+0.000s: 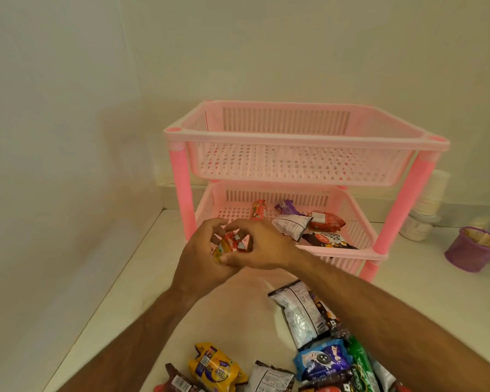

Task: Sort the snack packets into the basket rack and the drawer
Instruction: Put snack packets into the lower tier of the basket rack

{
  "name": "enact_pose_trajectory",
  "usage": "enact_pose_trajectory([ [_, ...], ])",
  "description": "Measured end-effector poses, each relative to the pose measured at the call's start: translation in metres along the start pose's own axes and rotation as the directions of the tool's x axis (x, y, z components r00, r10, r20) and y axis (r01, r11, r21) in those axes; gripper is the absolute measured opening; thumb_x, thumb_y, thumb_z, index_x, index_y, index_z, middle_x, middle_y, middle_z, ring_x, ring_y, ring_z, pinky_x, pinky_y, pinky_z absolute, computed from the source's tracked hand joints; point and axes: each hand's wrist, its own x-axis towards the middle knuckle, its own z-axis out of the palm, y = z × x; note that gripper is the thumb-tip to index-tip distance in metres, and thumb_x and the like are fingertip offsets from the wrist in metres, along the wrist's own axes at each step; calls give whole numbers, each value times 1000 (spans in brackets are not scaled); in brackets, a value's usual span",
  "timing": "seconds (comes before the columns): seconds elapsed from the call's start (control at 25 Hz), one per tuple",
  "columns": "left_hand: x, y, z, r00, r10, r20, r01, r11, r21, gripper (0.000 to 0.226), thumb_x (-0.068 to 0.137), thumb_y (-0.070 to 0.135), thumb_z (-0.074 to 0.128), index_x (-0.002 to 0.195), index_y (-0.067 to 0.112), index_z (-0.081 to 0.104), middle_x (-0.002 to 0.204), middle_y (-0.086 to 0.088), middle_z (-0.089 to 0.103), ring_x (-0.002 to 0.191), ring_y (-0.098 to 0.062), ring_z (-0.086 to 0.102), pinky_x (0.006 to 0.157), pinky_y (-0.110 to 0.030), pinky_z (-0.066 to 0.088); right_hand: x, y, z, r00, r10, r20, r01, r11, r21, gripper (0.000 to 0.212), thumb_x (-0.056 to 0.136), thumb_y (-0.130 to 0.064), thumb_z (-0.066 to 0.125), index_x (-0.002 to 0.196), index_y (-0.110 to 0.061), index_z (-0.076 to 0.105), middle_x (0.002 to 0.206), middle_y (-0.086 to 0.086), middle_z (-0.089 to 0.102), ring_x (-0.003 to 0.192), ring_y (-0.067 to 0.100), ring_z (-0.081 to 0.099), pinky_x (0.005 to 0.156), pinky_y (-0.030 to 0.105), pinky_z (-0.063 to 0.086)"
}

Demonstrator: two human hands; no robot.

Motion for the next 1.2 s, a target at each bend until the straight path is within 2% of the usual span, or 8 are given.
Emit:
enact_pose_trajectory([
  [0.2, -7, 1, -2, 999, 41, 15, -41, 999, -17, 74, 55, 43, 95, 112, 24, 51, 105, 8, 57, 92, -10, 58, 74, -15, 46, -6, 4, -9, 986, 151, -75, -128, 958, 255, 36, 70, -20, 82, 103, -25, 68, 90, -10, 67, 75, 4, 65, 58, 27, 56],
  [0.28, -13, 0, -15, 972, 17, 236, -8, 999, -40, 66, 52, 55, 92, 100, 35, 51, 99, 16, 57, 89, -8, 57, 73, -18, 46, -6, 17, -20, 954, 255, -156, -161, 879, 449, 34, 72, -11, 81, 102, -21, 69, 93, -2, 68, 69, 6, 68, 48, 24, 53],
  [0.32, -16, 1, -21, 890, -27, 456, 42, 999, -23, 67, 50, 58, 92, 99, 39, 51, 100, 20, 56, 92, -6, 56, 77, -20, 47, -5, 23, -26, 930, 309, -201, -169, 842, 512, 34, 73, -10, 81, 103, -21, 68, 96, 1, 68, 71, 10, 70, 47, 25, 53],
  [0.4, -27, 3, -30, 496, -166, 852, 78, 986, 146, 79, 47, 55, 94, 109, 50, 46, 116, 26, 48, 108, 1, 49, 94, -25, 45, -1, 38, -38, 883, 388, -265, -211, 831, 515, 34, 76, -13, 81, 103, -26, 65, 101, 1, 67, 82, 19, 70, 53, 30, 57],
  [0.48, -43, 3, -29, 133, -300, 945, -62, 949, 310, 92, 55, 41, 94, 125, 54, 36, 130, 16, 37, 118, -8, 40, 104, -40, 41, 0, 58, -49, 876, 399, -271, -297, 889, 348, 35, 78, -18, 80, 104, -29, 60, 102, -4, 65, 86, 18, 67, 59, 31, 56],
  [0.56, -58, 6, -23, 11, -367, 930, -223, 906, 360, 92, 66, 23, 87, 133, 49, 29, 134, 6, 33, 119, -17, 36, 98, -51, 45, -3, 77, -57, 894, 413, -175, -386, 906, 172, 35, 77, -18, 76, 104, -31, 58, 102, -4, 65, 86, 20, 65, 62, 30, 53],
  [0.92, -48, -6, -18, 93, -429, 899, -143, 887, 438, 81, 62, 43, 91, 124, 41, 39, 121, 8, 49, 110, -17, 52, 91, -37, 47, -7, 102, -69, 956, 281, 83, -162, 742, -651, 33, 86, -34, 66, 113, -36, 48, 99, -1, 66, 87, 23, 60, 53, 26, 25],
  [1.2, -37, -25, -17, 147, -518, 843, 59, 855, 516, 75, 45, 57, 94, 103, 46, 47, 107, 17, 58, 94, -8, 59, 70, -26, 46, -9, 108, -76, 930, 316, 189, -176, 832, -526, 30, 84, -48, 71, 108, -31, 63, 93, -21, 55, 83, 7, 47, 58, 15, 26],
])
